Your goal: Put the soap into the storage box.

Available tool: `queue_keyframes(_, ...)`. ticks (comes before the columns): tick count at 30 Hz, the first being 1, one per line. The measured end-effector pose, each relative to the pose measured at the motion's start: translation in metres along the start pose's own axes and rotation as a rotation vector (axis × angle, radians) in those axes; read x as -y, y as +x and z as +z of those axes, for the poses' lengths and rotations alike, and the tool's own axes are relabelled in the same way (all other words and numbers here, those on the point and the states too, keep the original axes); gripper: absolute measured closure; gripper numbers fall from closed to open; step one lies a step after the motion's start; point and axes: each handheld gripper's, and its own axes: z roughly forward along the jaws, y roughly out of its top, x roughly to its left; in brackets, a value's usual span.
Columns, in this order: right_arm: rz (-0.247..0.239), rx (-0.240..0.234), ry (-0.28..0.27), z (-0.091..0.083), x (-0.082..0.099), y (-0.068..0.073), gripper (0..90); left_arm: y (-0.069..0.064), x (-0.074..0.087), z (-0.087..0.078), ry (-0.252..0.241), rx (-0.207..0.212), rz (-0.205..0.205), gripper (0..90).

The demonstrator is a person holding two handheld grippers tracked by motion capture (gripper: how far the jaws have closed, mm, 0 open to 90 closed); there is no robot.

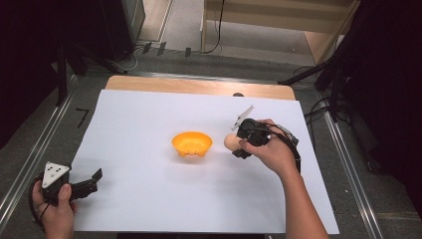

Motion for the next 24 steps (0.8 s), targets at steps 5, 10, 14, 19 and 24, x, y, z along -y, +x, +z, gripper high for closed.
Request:
queue_keyframes(5,-0.028,0.004,-0.009,0.001,-0.009,0.000,32.9,0.000,0.000,-0.001,-0.004,-0.001,0.002,0.0)
queue_keyframes(10,-0.051,-0.006,-0.014,0.001,-0.018,0.001,32.8,0.000,0.000,0.000,0.001,0.000,-0.001,0.0)
queue_keyframes(14,-0.065,-0.010,-0.012,0.002,-0.027,0.002,32.9,-0.001,0.000,0.000,0.000,-0.003,0.002,0.0)
queue_keyframes(19,-0.087,-0.022,-0.026,0.002,-0.039,0.005,32.8,0.000,0.000,0.000,0.002,-0.001,-0.001,0.0)
queue_keyframes(24,-0.121,-0.021,-0.019,0.003,-0.049,0.007,32.8,0.001,0.000,0.000,-0.001,0.002,-0.007,0.0)
